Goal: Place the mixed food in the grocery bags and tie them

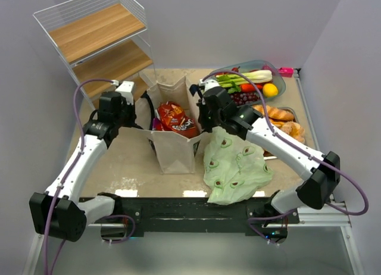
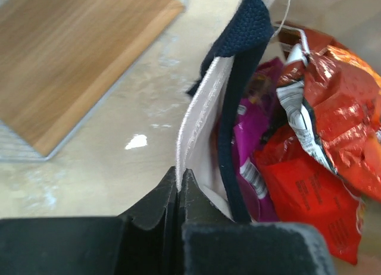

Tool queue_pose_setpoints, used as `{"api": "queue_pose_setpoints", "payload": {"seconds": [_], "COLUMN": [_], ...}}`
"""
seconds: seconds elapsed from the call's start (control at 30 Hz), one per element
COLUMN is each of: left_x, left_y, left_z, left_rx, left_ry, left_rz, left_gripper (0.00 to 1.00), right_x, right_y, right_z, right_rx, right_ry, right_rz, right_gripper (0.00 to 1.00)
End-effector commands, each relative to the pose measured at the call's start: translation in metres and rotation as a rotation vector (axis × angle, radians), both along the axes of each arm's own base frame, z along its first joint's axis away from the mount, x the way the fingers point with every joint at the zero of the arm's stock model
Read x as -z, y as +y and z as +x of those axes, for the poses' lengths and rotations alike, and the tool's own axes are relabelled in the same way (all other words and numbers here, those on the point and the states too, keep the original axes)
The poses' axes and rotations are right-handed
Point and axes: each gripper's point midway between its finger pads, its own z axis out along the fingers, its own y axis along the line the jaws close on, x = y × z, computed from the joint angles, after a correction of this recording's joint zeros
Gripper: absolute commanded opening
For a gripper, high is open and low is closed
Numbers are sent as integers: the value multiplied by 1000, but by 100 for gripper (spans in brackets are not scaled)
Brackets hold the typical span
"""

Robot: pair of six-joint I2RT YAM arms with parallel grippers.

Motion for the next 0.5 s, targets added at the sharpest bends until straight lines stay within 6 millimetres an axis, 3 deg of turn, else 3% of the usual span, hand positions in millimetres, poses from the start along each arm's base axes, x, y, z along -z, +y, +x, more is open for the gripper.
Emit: {"api": "queue_pose_setpoints", "payload": {"seconds": [0.0,0.03,0.07,0.13,0.17,0.23,0.27,0.37,0.43,0.47], "left_x": [-57,-56,-70,-74,-87,-87,-98,-98,-96,-99], "left_y": [57,65,75,89,93,105,110,124,128,128], "left_z": [28,33,38,47,52,60,64,72,75,78], "left_rx": [-180,-206,-250,-279,-293,-319,-340,-368,-371,-373], "left_ry": [-128,-117,-141,-135,-162,-141,-156,-124,-112,-121], "left_rz": [160,193,215,255,256,281,287,317,324,321], "left_gripper": [0,0,0,0,0,0,0,0,0,0], "right_x": [-20,-14,-18,-18,-17,-21,-19,-32,-24,-32], "right_y": [80,91,101,126,139,162,174,206,225,233], "right_z": [-36,-40,-44,-58,-60,-72,-72,-87,-95,-96], "right_rx": [-180,-198,-206,-257,-270,-319,-325,-391,-411,-417], "right_ry": [26,45,49,65,76,85,89,93,103,99], "right_rz": [224,230,255,281,291,323,330,386,390,415], "right_gripper": [0,0,0,0,0,0,0,0,0,0]}}
